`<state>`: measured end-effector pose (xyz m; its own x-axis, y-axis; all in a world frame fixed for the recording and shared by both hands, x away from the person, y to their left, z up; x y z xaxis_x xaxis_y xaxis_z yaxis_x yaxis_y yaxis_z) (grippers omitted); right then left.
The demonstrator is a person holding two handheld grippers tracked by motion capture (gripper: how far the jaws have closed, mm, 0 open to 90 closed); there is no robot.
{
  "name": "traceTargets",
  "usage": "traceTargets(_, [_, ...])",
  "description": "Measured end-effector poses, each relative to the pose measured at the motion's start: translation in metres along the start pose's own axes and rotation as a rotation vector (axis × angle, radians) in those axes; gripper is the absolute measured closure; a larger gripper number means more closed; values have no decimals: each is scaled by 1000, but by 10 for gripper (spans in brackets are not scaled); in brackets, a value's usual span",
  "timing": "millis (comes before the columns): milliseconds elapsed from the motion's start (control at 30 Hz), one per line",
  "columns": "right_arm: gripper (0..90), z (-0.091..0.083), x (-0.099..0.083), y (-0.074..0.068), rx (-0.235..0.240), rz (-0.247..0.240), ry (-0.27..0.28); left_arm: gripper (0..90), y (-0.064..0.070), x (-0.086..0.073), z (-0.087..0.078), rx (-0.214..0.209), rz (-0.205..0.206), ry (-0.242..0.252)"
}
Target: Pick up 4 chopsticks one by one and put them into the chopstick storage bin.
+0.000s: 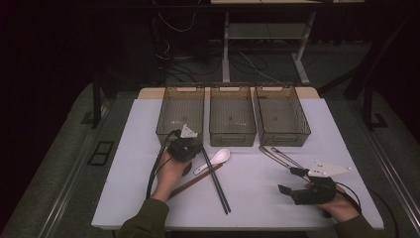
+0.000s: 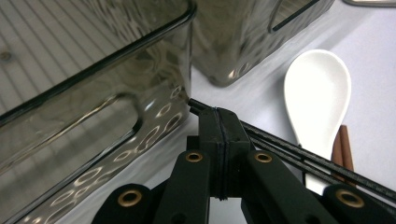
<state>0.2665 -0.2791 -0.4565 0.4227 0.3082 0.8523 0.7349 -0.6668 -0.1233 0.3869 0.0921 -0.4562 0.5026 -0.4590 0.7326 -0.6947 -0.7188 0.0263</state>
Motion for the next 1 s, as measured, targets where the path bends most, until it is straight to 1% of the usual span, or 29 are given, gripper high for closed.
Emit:
traceTargets(567, [193, 0, 0, 0, 1, 2, 1, 889, 9, 8, 14, -30, 14, -9])
traceTargets(633, [193, 0, 0, 0, 1, 2, 1, 889, 9, 9, 15, -32, 19, -13])
traceTargets(767, [193, 0, 0, 0, 1, 2, 1, 889, 11, 11, 17, -39, 15, -9])
traceTargets(800, [193, 0, 0, 0, 1, 3, 1, 889, 11, 11, 17, -43, 25, -6])
traceTargets(833, [193, 0, 0, 0, 1, 2, 2, 889, 12, 12, 18, -41, 18, -6])
traceTargets(900, [193, 0, 0, 0, 1, 2, 2, 888, 12, 12, 17, -42, 21, -5])
traceTargets(1000, [193, -1, 0, 1, -1, 1, 5, 849, 14, 13, 13, -39, 12, 1])
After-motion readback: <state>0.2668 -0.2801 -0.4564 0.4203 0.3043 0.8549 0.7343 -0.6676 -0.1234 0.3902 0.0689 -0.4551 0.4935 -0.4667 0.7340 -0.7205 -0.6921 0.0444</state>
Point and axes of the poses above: each handheld gripper's, and its own axes: z roughly forward along the jaws, x roughly out of its top, y roughly to its right, the point moved 3 cm from there along z, roughly forward along the jaws, and after that the axes turned 2 degrees about y, right-handed, at the moved point
